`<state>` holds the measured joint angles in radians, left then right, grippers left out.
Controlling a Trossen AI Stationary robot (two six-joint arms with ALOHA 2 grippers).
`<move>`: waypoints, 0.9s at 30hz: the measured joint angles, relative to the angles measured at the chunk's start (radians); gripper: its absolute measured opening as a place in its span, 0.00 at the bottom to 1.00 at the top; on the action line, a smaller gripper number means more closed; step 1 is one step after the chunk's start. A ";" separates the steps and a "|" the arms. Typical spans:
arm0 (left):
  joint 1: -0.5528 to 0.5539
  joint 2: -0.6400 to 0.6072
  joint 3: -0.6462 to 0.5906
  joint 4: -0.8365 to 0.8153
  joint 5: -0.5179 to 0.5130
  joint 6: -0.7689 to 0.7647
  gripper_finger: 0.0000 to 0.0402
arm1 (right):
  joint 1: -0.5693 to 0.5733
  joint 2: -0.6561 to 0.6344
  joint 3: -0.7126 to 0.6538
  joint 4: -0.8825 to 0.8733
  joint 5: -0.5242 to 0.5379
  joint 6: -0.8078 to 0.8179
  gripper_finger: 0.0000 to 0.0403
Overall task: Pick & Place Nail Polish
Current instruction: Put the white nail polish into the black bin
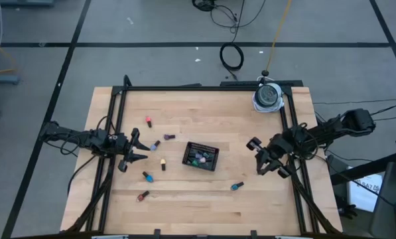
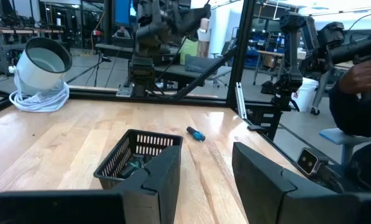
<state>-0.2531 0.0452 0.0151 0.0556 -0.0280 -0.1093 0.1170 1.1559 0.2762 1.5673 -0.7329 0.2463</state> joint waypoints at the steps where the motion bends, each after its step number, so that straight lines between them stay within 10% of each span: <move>1: 0.000 0.000 0.000 0.000 0.000 0.000 0.36 | 0.006 -0.005 0.002 -0.005 0.003 -0.011 0.12; 27: 0.000 0.000 0.000 0.000 0.000 0.000 0.36 | 0.016 -0.013 0.005 -0.078 0.093 -0.058 0.12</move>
<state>-0.2531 0.0452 0.0154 0.0559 -0.0280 -0.1093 0.1329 1.1431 0.2810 1.4895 -0.6399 0.1887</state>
